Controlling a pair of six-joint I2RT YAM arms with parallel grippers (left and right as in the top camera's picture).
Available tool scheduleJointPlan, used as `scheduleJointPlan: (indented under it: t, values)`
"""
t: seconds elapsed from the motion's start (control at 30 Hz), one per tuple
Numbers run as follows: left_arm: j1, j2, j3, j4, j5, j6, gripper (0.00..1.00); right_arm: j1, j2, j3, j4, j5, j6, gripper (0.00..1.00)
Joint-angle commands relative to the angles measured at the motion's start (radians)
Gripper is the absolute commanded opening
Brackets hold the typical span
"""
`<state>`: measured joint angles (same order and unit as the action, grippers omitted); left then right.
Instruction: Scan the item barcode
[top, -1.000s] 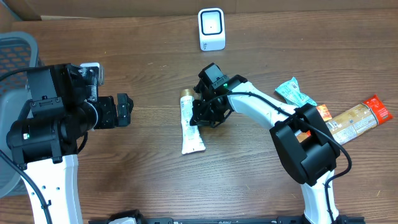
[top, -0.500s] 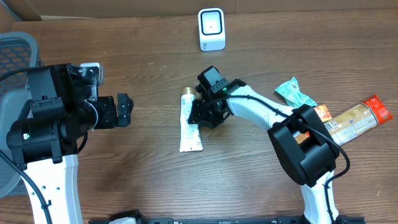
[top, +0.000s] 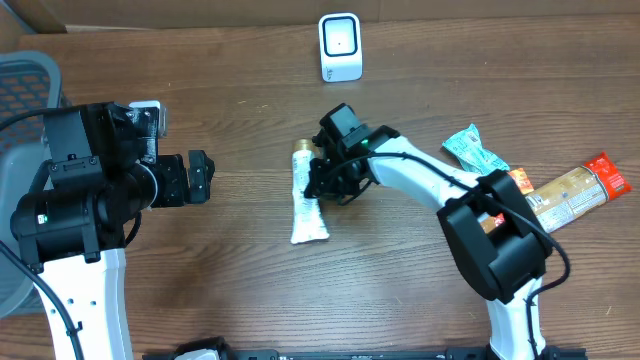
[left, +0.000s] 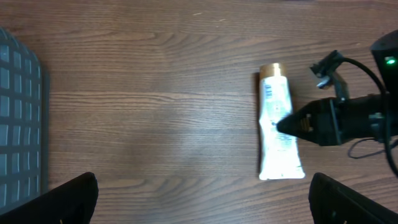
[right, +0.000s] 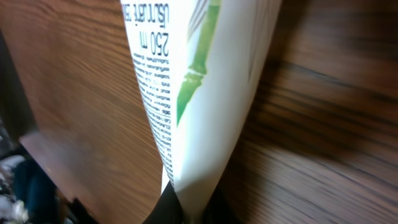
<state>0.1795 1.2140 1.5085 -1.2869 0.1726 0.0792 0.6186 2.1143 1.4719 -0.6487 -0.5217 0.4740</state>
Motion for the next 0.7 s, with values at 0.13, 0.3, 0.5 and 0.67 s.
scheduleJointPlan:
  t: [0.13,0.3,0.5,0.67]
  values:
    - [0.004,0.003,0.016,0.004,0.011,0.011,1.0,-0.089,-0.264,-0.01,-0.047,-0.105,-0.271,0.04]
    - [0.004,0.003,0.016,0.004,0.011,0.011,0.99,-0.139,-0.399,-0.01,-0.076,-0.11,-0.288,0.04]
    - [0.004,0.003,0.016,0.004,0.011,0.011,1.0,-0.179,-0.497,-0.01,-0.131,-0.109,-0.324,0.04]
    - [0.004,0.003,0.016,0.004,0.011,0.011,1.0,-0.185,-0.511,-0.011,-0.161,-0.109,-0.346,0.04]
